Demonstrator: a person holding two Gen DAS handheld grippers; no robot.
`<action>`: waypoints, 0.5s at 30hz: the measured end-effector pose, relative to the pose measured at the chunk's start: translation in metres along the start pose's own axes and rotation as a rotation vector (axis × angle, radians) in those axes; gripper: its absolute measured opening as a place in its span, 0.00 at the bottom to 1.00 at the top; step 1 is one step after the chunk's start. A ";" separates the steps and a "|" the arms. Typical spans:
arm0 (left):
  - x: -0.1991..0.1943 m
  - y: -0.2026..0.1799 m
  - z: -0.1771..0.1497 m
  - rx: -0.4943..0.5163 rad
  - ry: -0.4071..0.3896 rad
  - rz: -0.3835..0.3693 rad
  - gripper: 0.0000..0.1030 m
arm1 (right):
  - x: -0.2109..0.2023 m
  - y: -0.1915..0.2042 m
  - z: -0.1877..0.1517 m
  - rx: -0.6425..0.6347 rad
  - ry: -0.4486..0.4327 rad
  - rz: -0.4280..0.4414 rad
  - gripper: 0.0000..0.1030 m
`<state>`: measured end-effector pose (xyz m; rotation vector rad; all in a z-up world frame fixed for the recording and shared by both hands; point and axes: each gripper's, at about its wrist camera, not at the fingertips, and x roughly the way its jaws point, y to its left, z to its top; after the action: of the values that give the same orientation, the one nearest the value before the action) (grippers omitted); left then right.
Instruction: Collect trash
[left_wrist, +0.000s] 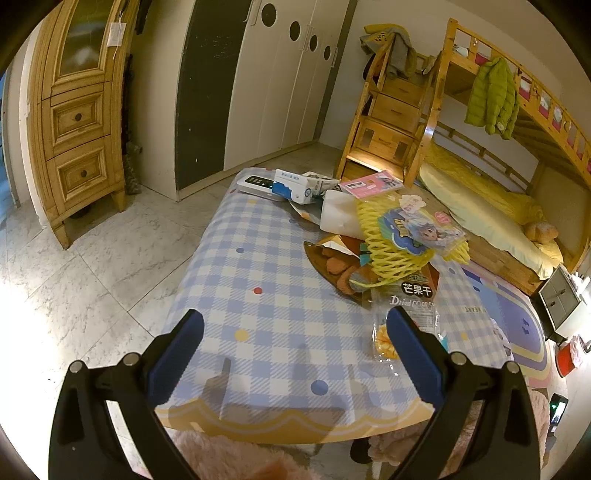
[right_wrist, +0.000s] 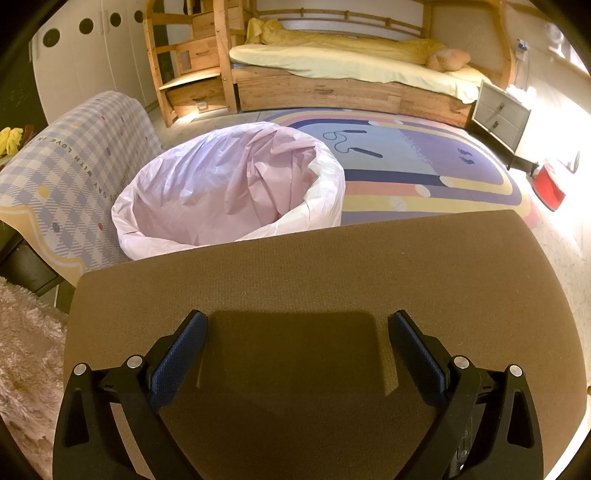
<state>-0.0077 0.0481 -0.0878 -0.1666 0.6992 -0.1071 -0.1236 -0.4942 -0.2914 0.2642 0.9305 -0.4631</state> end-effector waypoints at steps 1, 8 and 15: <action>0.000 0.000 0.000 0.000 0.000 -0.001 0.93 | 0.000 0.000 0.000 0.000 0.000 0.000 0.94; 0.000 -0.001 0.000 -0.001 0.001 -0.003 0.93 | 0.000 0.000 0.000 0.000 0.000 0.000 0.94; 0.000 -0.003 -0.001 0.005 0.000 -0.001 0.93 | 0.000 0.000 0.000 0.000 0.001 -0.001 0.94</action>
<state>-0.0083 0.0450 -0.0883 -0.1618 0.6990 -0.1094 -0.1235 -0.4942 -0.2915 0.2642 0.9311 -0.4638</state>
